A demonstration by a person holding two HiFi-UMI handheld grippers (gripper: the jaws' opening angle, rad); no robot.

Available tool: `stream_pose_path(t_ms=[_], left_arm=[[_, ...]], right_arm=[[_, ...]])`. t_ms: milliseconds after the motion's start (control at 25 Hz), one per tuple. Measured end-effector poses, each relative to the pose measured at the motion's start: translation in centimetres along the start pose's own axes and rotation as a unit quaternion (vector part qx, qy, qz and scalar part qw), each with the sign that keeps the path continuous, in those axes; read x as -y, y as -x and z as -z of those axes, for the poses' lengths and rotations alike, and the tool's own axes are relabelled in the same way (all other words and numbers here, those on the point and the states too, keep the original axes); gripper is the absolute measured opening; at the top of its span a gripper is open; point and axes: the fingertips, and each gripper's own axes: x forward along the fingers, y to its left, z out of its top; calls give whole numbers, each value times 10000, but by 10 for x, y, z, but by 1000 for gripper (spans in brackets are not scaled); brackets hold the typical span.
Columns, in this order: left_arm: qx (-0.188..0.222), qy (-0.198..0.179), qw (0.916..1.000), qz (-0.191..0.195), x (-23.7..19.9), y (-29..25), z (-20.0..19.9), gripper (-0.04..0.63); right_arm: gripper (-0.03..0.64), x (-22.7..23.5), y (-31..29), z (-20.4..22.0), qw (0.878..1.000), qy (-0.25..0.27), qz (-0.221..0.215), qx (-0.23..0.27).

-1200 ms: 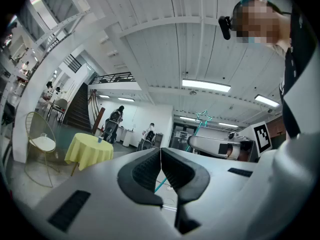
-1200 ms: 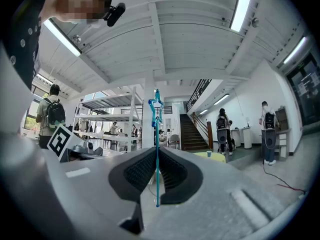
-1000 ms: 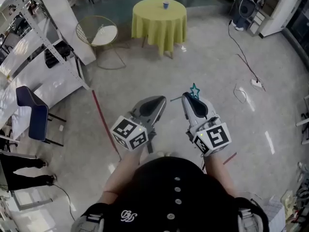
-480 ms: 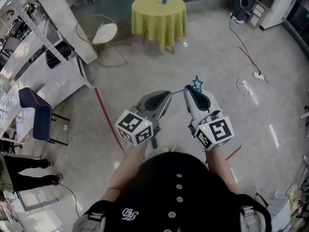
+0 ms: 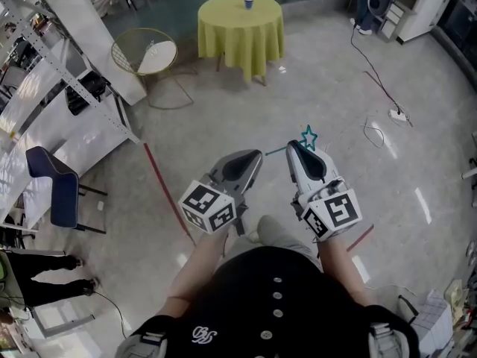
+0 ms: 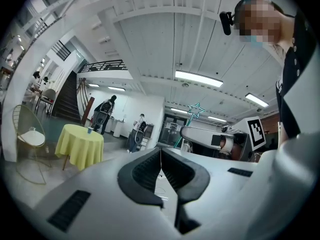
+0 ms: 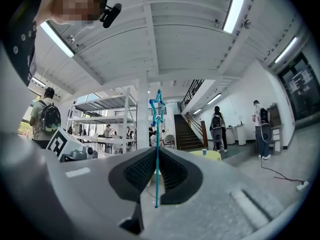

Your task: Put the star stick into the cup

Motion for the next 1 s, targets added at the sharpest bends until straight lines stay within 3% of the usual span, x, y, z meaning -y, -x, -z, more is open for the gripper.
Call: stream_pose_path(t_ms=[320,720,1000], left_arm=[[165,-39,9998,-133,-43,-44,-9,12],[275,-155,9992,-252,-123,-150,-47,12],[332,-28,9988,-369,-168,-209,-55,12]], right_arm=[[15,48,-42,5,9999,-43,38,117],[15,140,-141,1,9994,-111,-314,82],[15,199,-190,10,9991,-253,-354,-1]])
